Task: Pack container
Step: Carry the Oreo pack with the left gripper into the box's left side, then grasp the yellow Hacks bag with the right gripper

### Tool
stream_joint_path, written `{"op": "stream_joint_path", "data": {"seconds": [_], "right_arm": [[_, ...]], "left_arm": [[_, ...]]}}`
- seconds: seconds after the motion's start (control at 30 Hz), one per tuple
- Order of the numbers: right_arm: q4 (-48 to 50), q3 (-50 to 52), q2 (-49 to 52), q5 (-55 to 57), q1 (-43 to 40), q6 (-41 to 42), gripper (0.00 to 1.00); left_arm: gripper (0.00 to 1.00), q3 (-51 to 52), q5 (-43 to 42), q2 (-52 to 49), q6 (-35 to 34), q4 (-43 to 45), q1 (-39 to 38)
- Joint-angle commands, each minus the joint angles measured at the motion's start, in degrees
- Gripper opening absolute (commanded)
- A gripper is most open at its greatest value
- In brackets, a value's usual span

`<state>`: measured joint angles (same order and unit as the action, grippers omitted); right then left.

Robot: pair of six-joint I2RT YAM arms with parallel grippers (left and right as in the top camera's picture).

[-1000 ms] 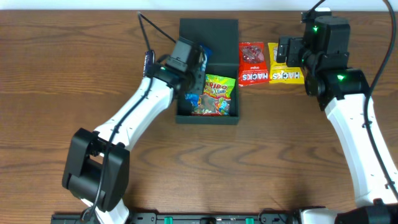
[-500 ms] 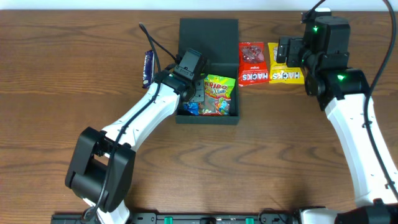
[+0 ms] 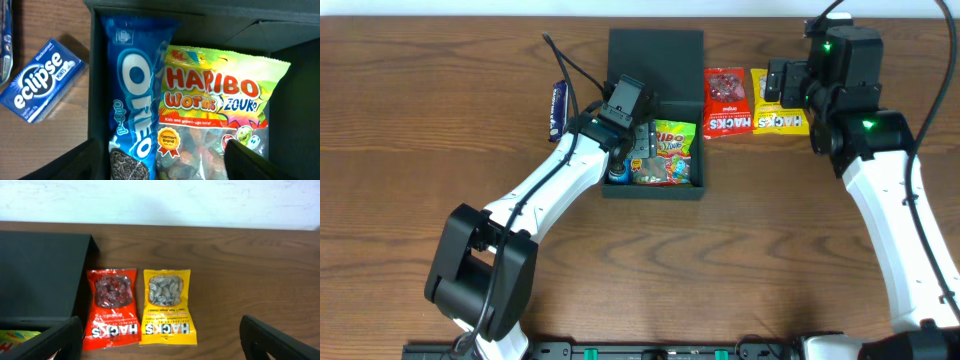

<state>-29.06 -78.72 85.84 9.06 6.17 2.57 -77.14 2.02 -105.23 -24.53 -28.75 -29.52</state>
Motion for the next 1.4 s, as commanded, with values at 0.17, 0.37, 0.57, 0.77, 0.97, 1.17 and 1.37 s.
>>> {"op": "stream_joint_path", "data": {"seconds": [0.17, 0.37, 0.57, 0.77, 0.97, 1.17, 1.37], "right_arm": [[-0.7, -0.8, 0.5, 0.3, -0.5, 0.9, 0.99], [-1.4, -0.8, 2.2, -0.2, -0.5, 3.2, 0.99], [-1.1, -0.8, 7.9, -7.2, -0.4, 3.2, 0.97], [2.7, -0.8, 13.1, -7.4, 0.8, 3.2, 0.94], [6.1, -0.8, 19.7, -5.1, 0.3, 6.0, 0.94], [7.3, -0.8, 24.9, -3.5, -2.5, 6.9, 0.92], [13.7, -0.8, 29.0, -1.0, -3.3, 6.8, 0.86]], "left_arm": [[0.7, -0.3, 1.6, 2.3, 8.8, 4.2, 0.3], [0.42, -0.4, 2.1, 2.3, 14.3, 6.7, 0.8], [0.51, -0.4, 5.0, 4.7, 14.3, 9.0, 4.8], [0.54, -0.4, 4.9, 8.3, 14.3, 10.4, 11.1], [0.56, -0.4, 2.7, 9.4, 14.3, 10.6, 16.2], [0.58, -0.4, 1.9, 9.4, 14.3, 10.9, 17.6], [0.58, -0.4, 1.9, 9.4, 14.3, 11.1, 17.6]]}}
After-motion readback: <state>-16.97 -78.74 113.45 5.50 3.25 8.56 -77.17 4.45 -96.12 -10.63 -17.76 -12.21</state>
